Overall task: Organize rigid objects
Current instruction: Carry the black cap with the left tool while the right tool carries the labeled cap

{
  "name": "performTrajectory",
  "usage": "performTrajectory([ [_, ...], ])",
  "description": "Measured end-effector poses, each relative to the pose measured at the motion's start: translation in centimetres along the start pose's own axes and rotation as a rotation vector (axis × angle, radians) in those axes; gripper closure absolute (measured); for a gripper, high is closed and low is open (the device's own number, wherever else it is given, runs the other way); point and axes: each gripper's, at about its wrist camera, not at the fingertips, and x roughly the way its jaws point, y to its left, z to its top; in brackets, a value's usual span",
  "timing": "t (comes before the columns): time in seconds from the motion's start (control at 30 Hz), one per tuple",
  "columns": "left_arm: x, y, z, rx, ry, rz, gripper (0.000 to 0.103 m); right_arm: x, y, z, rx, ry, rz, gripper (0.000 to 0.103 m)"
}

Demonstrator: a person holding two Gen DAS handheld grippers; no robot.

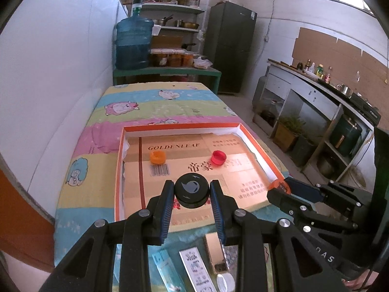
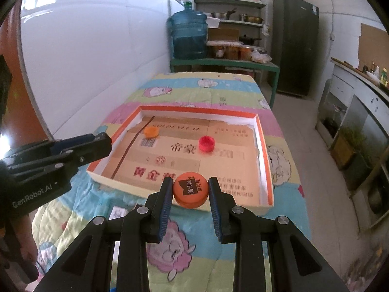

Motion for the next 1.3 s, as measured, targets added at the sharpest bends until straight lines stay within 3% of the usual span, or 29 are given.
performTrajectory([
  [0.3, 2.8, 1.6, 0.7, -0.02, 0.032, 0.028, 0.072, 2.8, 0.3, 2.0, -0.026, 0.008, 0.023, 0.073],
  [1.3, 10.4, 5.1, 0.7, -0.068, 0.142, 0.076, 0.072, 11.8, -0.4, 3.2, -0.027, 0.118, 0.076, 0.073],
])
